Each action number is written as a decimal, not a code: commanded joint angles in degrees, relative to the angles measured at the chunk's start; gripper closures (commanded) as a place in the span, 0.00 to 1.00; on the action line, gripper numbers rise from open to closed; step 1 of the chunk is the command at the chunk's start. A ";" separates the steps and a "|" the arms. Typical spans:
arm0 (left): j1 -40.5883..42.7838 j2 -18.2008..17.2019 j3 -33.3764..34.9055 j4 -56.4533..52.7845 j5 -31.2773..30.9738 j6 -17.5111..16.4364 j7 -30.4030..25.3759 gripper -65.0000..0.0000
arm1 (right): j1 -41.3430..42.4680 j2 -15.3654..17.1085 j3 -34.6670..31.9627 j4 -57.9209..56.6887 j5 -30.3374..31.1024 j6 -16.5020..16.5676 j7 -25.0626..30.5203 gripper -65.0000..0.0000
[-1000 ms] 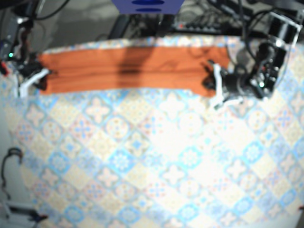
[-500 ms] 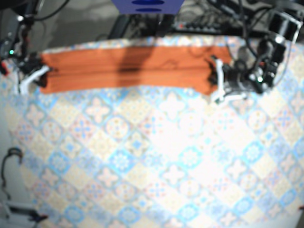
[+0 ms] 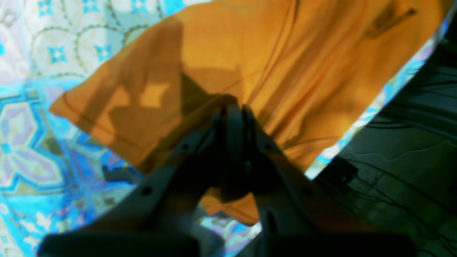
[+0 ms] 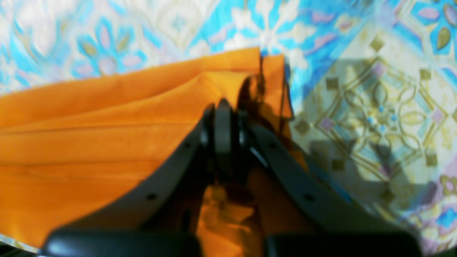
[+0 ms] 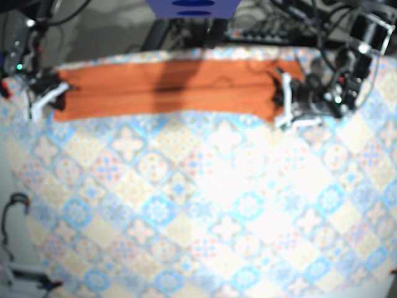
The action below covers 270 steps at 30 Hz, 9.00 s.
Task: Fold the T-shirt properly
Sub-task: 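Hold both ends of the folded orange strip with both grippers, then grasp the strip end nearest the right gripper with the right gripper, then fold the held strip end with the right gripper toward the middle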
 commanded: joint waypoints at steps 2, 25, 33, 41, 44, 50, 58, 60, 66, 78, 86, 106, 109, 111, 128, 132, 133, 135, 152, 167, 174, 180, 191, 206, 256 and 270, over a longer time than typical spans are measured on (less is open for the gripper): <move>-0.55 -0.85 -0.42 0.73 0.77 -0.12 -0.02 1.00 | 0.49 -1.07 0.82 0.72 -2.45 0.06 1.07 0.99; 0.33 0.21 -0.42 0.73 1.04 -0.03 0.07 0.70 | 0.58 -2.39 1.00 0.72 -5.79 0.06 3.27 0.59; 0.33 0.12 -0.42 0.73 1.04 -0.03 0.07 0.70 | 0.58 -2.39 4.07 0.89 -5.79 0.06 4.41 0.52; 0.33 0.03 -0.42 0.73 1.04 -0.03 0.07 0.70 | 0.58 -2.30 4.07 1.42 -5.79 -0.03 4.41 0.50; 0.33 -0.06 -0.42 0.73 1.04 -0.03 0.07 0.70 | 0.58 -2.30 4.07 1.42 -5.79 -0.03 4.41 0.50; 0.33 -0.14 -0.42 0.73 1.30 -0.03 0.07 0.70 | 0.58 -1.51 4.07 1.42 -5.62 -0.03 4.23 0.48; 0.33 0.21 -0.42 0.73 5.34 -0.03 0.07 0.69 | 0.58 -1.51 11.28 1.42 -0.34 -0.03 -0.51 0.37; 0.33 0.21 -0.42 0.82 5.34 -0.03 0.07 0.69 | 0.58 -0.98 12.07 1.42 4.49 -0.03 -2.10 0.36; 0.33 0.21 -0.42 0.82 5.34 -0.03 0.07 0.69 | 0.23 2.89 12.07 0.81 18.56 -0.03 -6.14 0.36; 0.33 0.30 -0.42 0.82 5.26 -0.03 -0.73 0.69 | 0.58 7.46 12.07 -6.05 35.79 0.41 -18.62 0.35; 1.74 0.21 -0.51 0.73 5.34 -0.03 -3.01 0.69 | 0.58 9.13 11.98 -17.30 46.87 1.03 -20.73 0.35; 2.35 0.21 -0.51 0.82 5.26 -0.03 -3.10 0.69 | 2.60 9.04 3.72 -21.96 46.69 6.48 -20.82 0.35; 2.35 0.21 -0.51 0.82 5.26 -0.03 -3.10 0.69 | 2.60 9.04 2.14 -21.96 46.69 6.48 -19.94 0.35; 2.35 0.21 -0.51 0.82 5.26 -0.03 -3.10 0.69 | 2.60 9.04 1.35 -21.96 46.69 6.48 -19.24 0.35; 2.35 0.21 -0.59 0.82 5.26 -0.03 -3.10 0.69 | 2.52 7.64 0.91 -21.96 40.45 6.48 -18.62 0.36; 2.35 0.21 -0.68 0.82 5.26 -0.03 -3.10 0.69 | 2.52 6.14 0.91 -21.88 39.31 6.48 -17.92 0.45; 2.35 0.21 -0.68 0.82 5.26 -0.03 -3.10 0.69 | 2.52 5.97 0.91 -21.88 39.04 6.48 -17.92 0.48; 2.35 0.21 -0.68 0.82 5.26 -0.03 -3.10 0.69 | 2.52 4.91 0.82 -21.88 39.04 6.48 -17.48 0.54; 2.09 0.21 -0.77 0.82 5.26 -0.03 -2.92 0.69 | -3.37 3.94 0.91 -6.31 29.55 3.84 -10.19 0.92; 1.91 0.21 -0.59 0.82 5.34 -0.03 -2.75 0.69 | -10.41 0.34 0.91 14.78 29.28 3.23 -8.34 0.96; 1.91 0.21 -0.68 0.82 5.34 -0.03 -2.75 0.69 | -12.08 -2.39 0.91 22.61 29.20 3.23 -10.98 0.96; 1.91 0.21 -0.68 0.82 5.34 -0.03 -2.75 0.69 | -13.48 -3.97 0.38 30.52 29.20 -1.79 -11.33 0.96; 1.83 0.21 -0.68 0.82 5.34 0.06 -2.66 0.69 | -14.01 -3.97 -6.30 35.44 29.20 -5.57 -10.89 0.97; 1.83 0.21 -0.77 0.73 5.43 0.06 -2.66 0.69 | -13.92 -9.33 -23.97 36.32 8.27 -5.74 -10.71 0.97; 1.83 0.21 -0.59 0.73 5.43 0.14 -2.92 0.69 | -8.39 -14.78 -33.55 35.80 -1.93 -5.74 -10.71 0.96; 1.83 0.91 -0.77 0.73 9.92 0.14 -3.10 0.69 | -8.39 -12.85 -37.42 35.97 -1.93 -5.74 -10.80 0.70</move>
